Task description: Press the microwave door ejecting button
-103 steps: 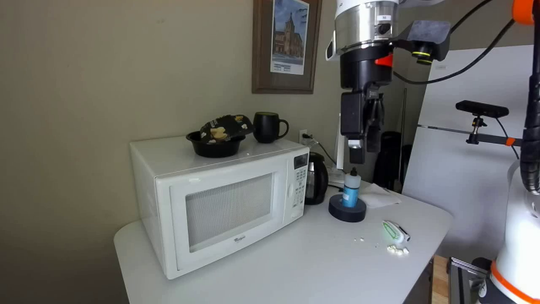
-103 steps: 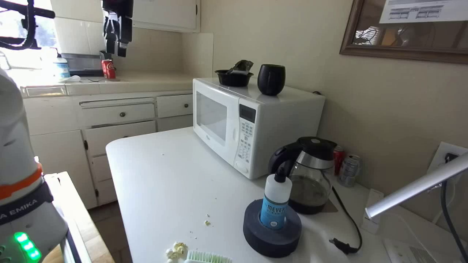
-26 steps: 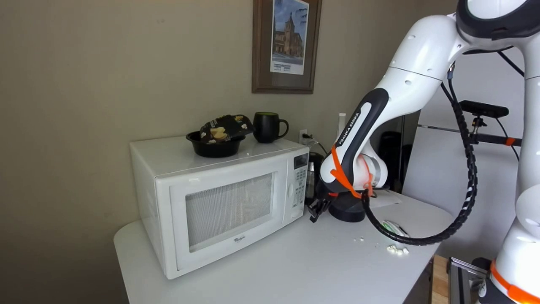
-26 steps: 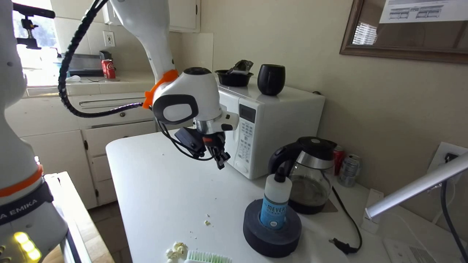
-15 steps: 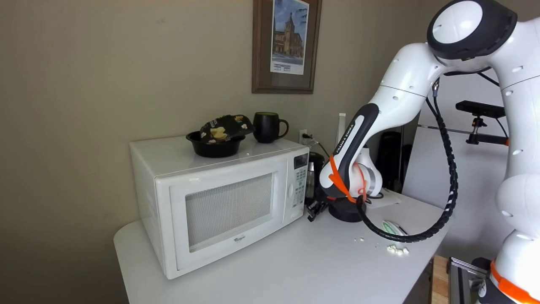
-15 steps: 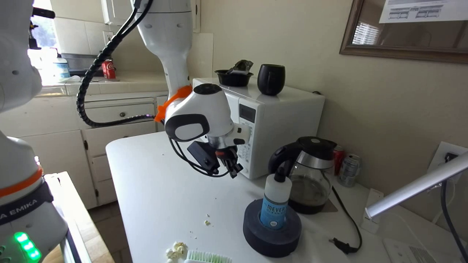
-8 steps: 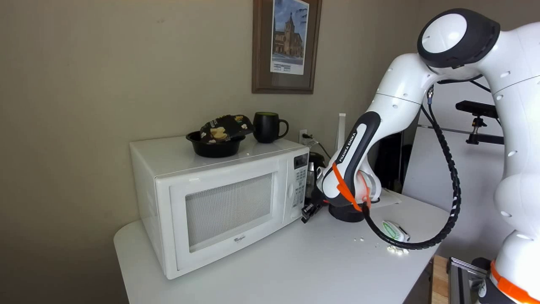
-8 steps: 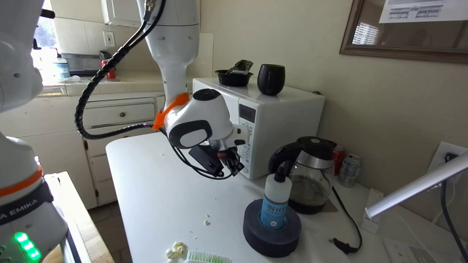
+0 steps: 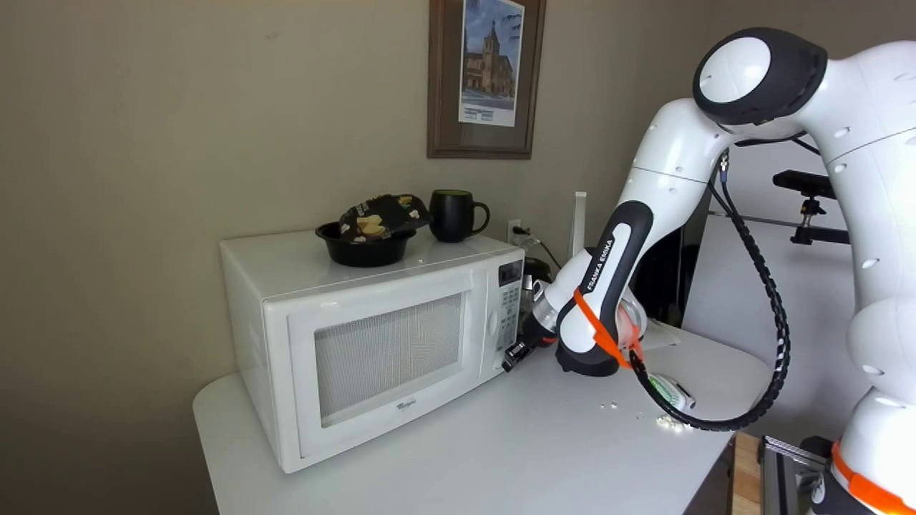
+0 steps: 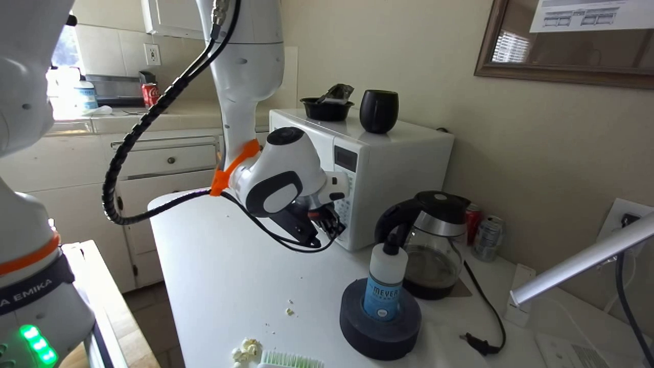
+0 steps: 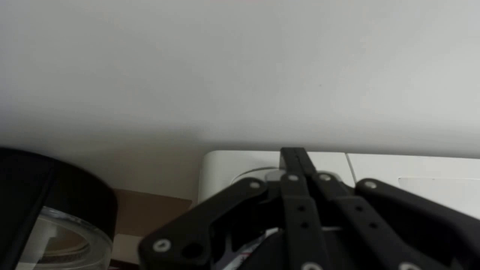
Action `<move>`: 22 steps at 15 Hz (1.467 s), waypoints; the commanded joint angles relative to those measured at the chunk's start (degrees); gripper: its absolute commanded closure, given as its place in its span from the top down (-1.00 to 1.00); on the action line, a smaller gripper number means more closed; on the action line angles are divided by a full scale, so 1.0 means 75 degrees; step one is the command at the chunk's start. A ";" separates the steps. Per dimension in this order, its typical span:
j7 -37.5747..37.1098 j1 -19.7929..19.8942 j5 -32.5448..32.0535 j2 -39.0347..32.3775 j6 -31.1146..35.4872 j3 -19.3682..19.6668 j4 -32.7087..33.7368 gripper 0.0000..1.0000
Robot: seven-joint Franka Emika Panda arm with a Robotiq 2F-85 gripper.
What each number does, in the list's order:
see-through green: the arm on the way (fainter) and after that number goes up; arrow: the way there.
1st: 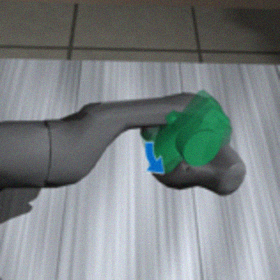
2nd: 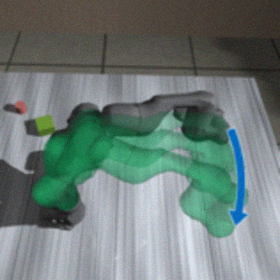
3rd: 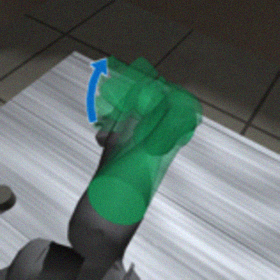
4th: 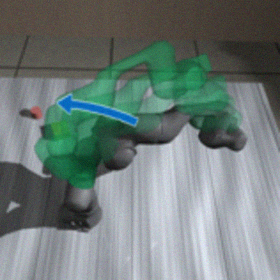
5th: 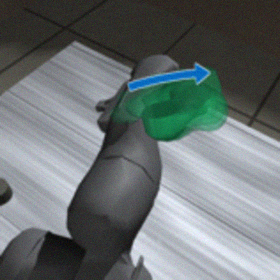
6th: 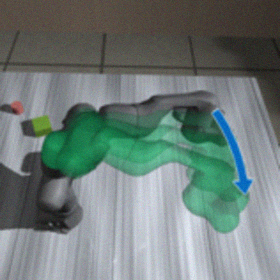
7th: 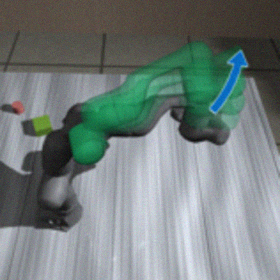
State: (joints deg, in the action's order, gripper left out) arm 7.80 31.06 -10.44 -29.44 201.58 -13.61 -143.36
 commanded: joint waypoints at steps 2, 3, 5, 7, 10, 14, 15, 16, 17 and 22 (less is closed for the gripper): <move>-0.0515 -0.0632 -0.0307 -0.0240 0.0496 0.0644 0.0215 -1.00; -0.0560 -0.0769 -0.0253 -0.0324 0.0656 0.0763 0.0265 -1.00; -0.0617 -0.1085 -0.0123 -0.0384 0.1082 0.1028 0.0290 -1.00; -0.0670 -0.1350 -0.0066 -0.0592 0.1417 0.1269 0.0442 -1.00; -0.0792 -0.1659 0.0025 -0.0768 0.1698 0.1515 0.0580 -1.00; -0.0833 -0.1917 0.0086 -0.0786 0.1909 0.1776 0.0654 -1.00; -0.0886 -0.1977 0.0109 -0.0649 0.1534 0.1811 0.0566 -1.00; -0.0942 -0.2068 0.0227 -0.0457 0.1175 0.1870 0.0395 -1.00; -0.1012 -0.2023 0.0090 -0.0196 0.0794 0.1828 0.0138 -1.00; -0.0851 -0.1552 -0.0345 0.1855 -0.1877 0.1603 -0.1277 -1.00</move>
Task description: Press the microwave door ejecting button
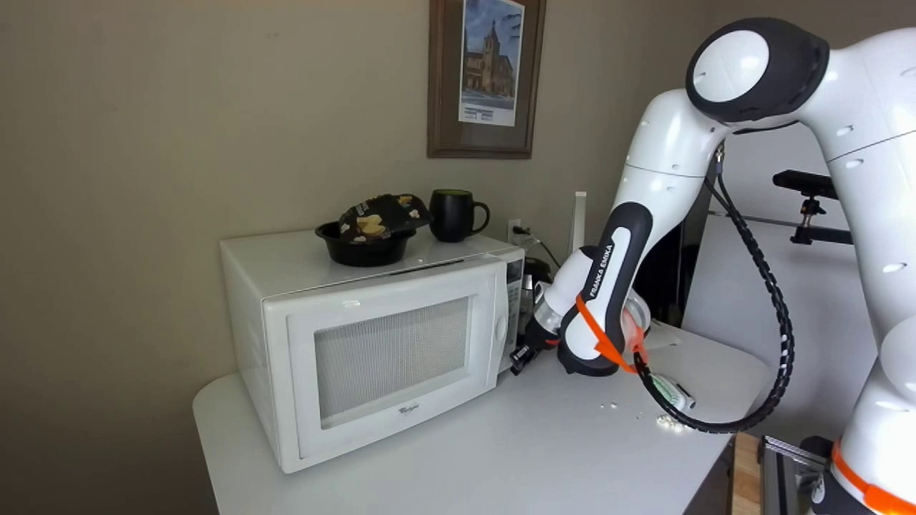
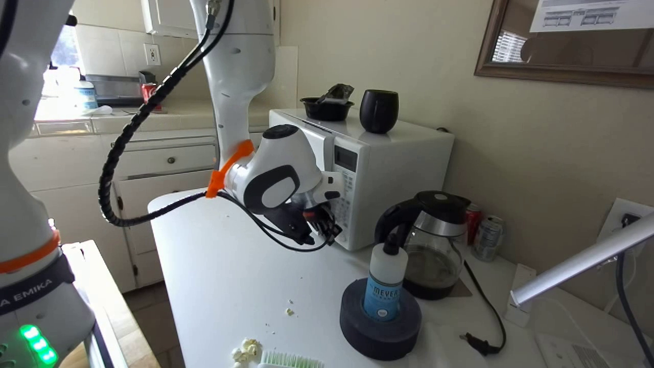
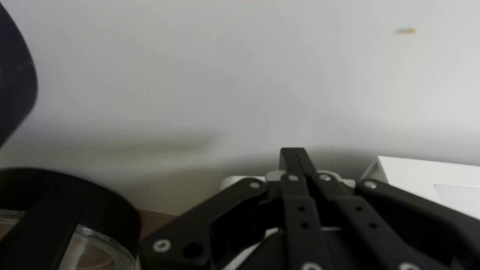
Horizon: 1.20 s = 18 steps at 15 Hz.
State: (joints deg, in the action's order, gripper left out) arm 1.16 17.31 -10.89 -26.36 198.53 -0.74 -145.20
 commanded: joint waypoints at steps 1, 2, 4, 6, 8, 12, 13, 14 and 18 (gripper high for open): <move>0.0170 0.0479 -0.0327 0.1854 -0.2100 -0.0300 -0.1262 -1.00; 0.0369 0.0293 -0.0084 0.2350 -0.2792 -0.0149 -0.1476 -1.00; 0.0514 0.0445 -0.0248 0.3235 -0.3963 -0.0306 -0.1820 -1.00; 0.1002 -0.0260 0.0216 0.4119 -0.5081 0.0231 -0.2051 -1.00; 0.1371 -0.0570 0.0402 0.4470 -0.6367 0.0371 -0.1654 -1.00; 0.1674 -0.1157 0.0749 0.5640 -0.8945 0.0519 -0.1335 -1.00; 0.1640 -0.1270 0.0773 0.5917 -0.9595 0.0516 -0.1151 -1.00; 0.1614 -0.1388 0.0834 0.6211 -1.0225 0.0504 -0.0956 -1.00; 0.1582 -0.1812 0.1063 0.6982 -1.1434 0.0495 -0.0220 -0.48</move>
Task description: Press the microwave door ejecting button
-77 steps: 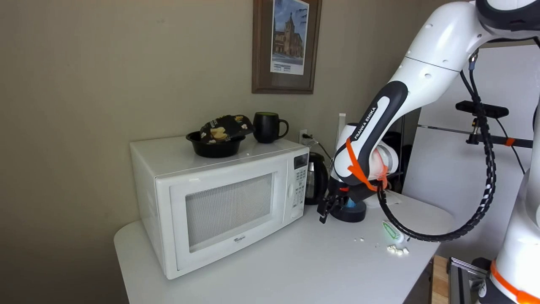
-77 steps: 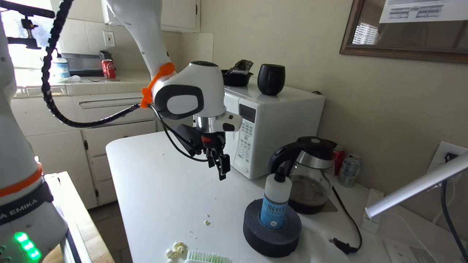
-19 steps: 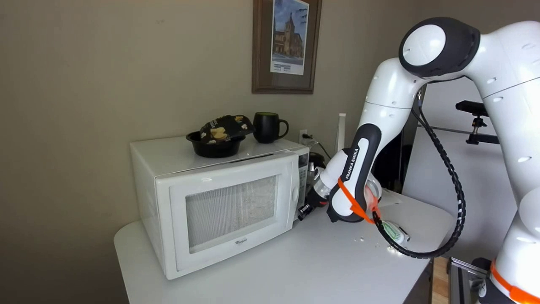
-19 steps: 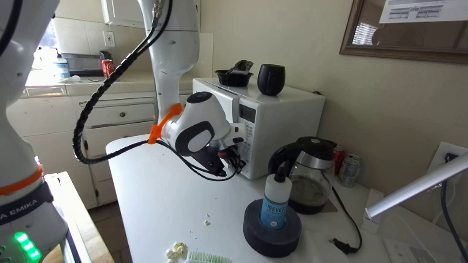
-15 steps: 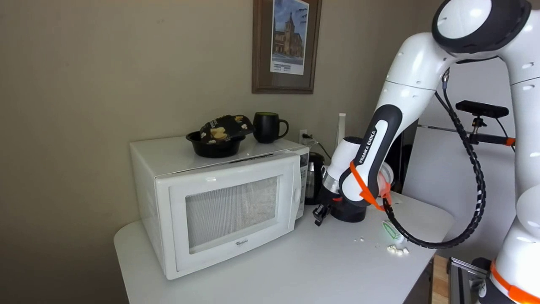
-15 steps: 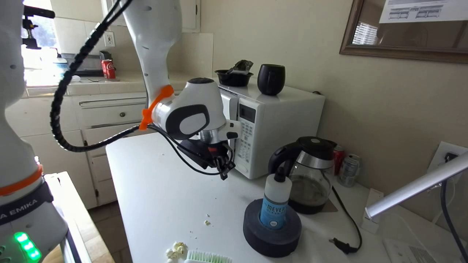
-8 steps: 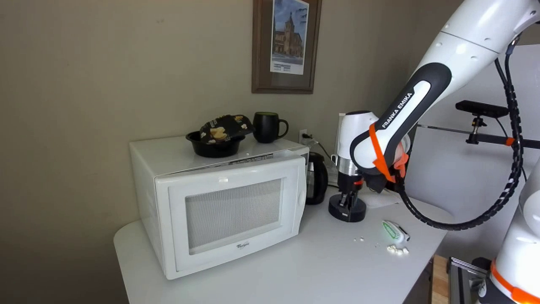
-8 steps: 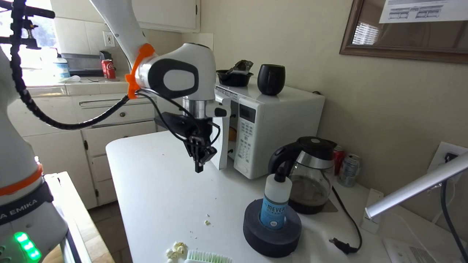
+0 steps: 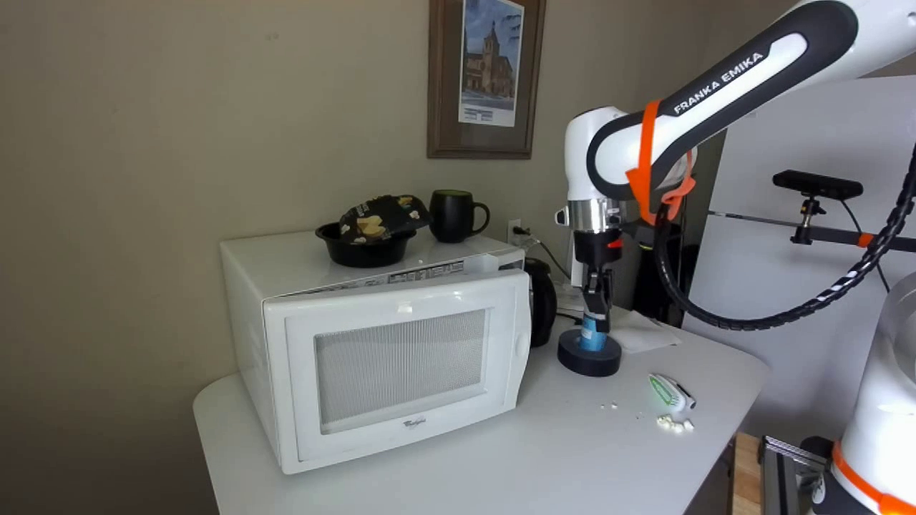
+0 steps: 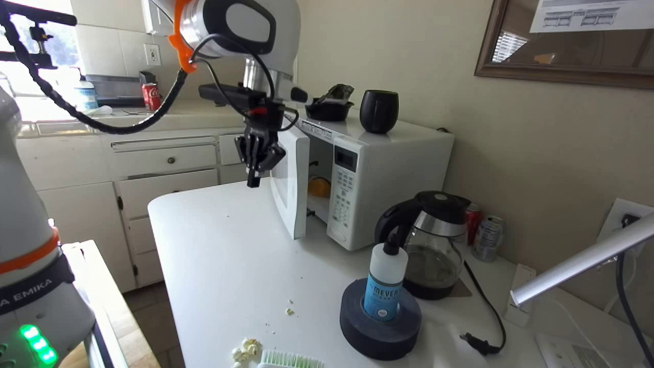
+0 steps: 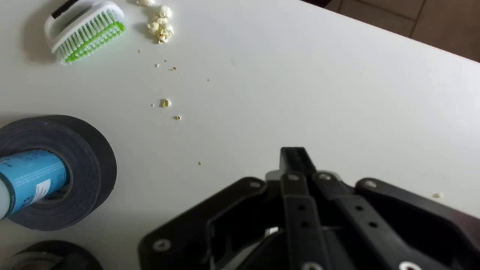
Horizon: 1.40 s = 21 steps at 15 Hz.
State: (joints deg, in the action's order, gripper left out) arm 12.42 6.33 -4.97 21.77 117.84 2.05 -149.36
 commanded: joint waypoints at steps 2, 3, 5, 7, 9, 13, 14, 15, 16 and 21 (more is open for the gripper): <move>0.0053 -0.0520 0.0415 0.0792 -0.0927 0.0123 0.0635 -0.32; 0.0075 -0.0601 0.0487 0.0823 -0.1021 0.0133 0.0803 -0.19; 0.0019 -0.0696 0.0544 0.0895 -0.1129 0.0127 0.1043 0.12; 0.0200 -0.0787 0.0574 0.0943 -0.0846 0.0183 0.1158 0.43; 0.0518 -0.0847 0.0579 0.0731 -0.0669 0.0306 0.1387 0.73; 0.1940 -0.0996 0.0504 0.0156 -0.0440 0.0752 0.1768 1.00; 0.2483 -0.1059 0.0531 -0.0034 -0.0461 0.0894 0.1888 1.00; 0.2907 -0.1093 0.0625 -0.0233 -0.0447 0.1024 0.1976 1.00; 0.3441 -0.1170 0.0780 -0.0459 -0.0523 0.1164 0.2097 1.00; 0.5660 -0.1193 0.1740 -0.1334 -0.0675 0.1260 0.2188 1.00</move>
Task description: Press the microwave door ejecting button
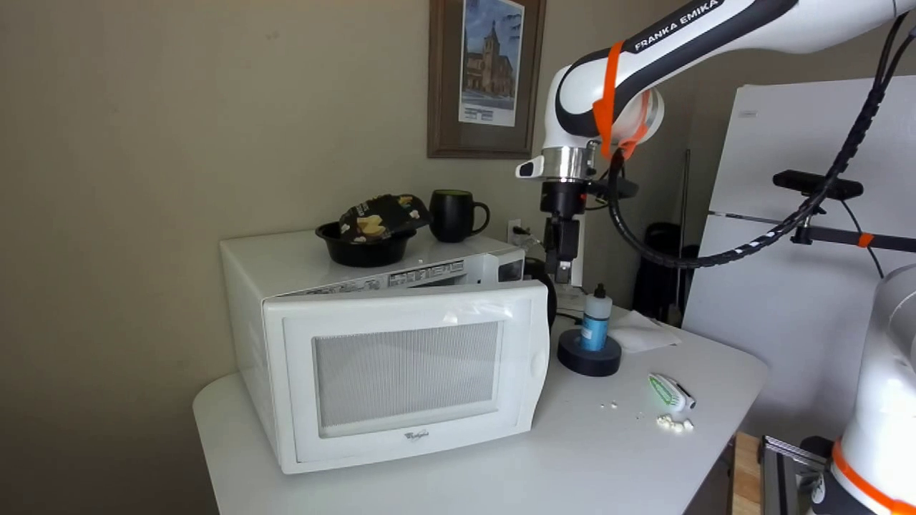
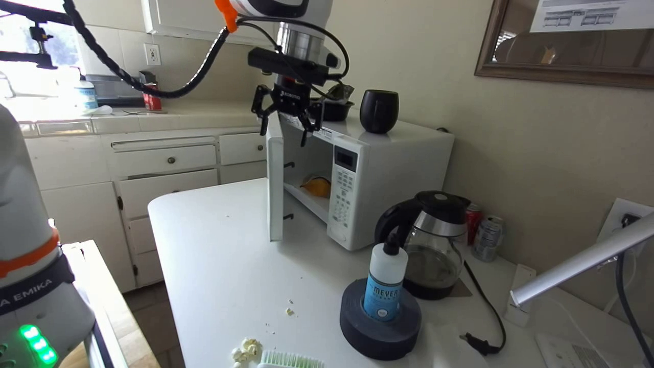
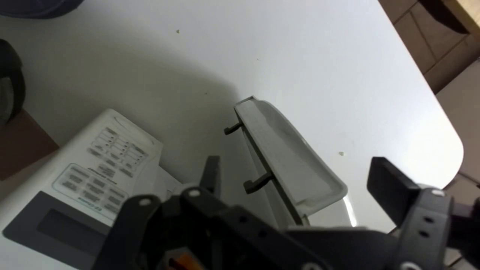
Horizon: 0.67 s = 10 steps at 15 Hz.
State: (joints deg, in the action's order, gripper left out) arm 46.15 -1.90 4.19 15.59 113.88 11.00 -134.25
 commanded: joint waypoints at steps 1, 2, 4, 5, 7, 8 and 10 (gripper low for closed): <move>0.1589 -0.0071 0.0671 -0.0586 -0.0207 0.0017 0.0147 1.00; 0.2012 -0.0050 0.0771 -0.0665 -0.0270 -0.0035 0.0129 1.00; 0.2813 -0.0012 0.0896 -0.0714 -0.0383 -0.0137 0.0038 1.00; 0.3147 -0.0007 0.0975 -0.0706 -0.0419 -0.0189 -0.0027 1.00; 0.3585 -0.0006 0.1110 -0.0647 -0.0543 -0.0310 -0.0128 1.00; 0.3696 -0.0021 0.1279 -0.0568 -0.0654 -0.0367 -0.0238 1.00; 0.3556 -0.0031 0.1540 -0.0377 -0.0891 -0.0510 -0.0423 1.00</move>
State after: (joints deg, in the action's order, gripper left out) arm 71.66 -2.16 12.47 10.31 109.51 8.63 -134.87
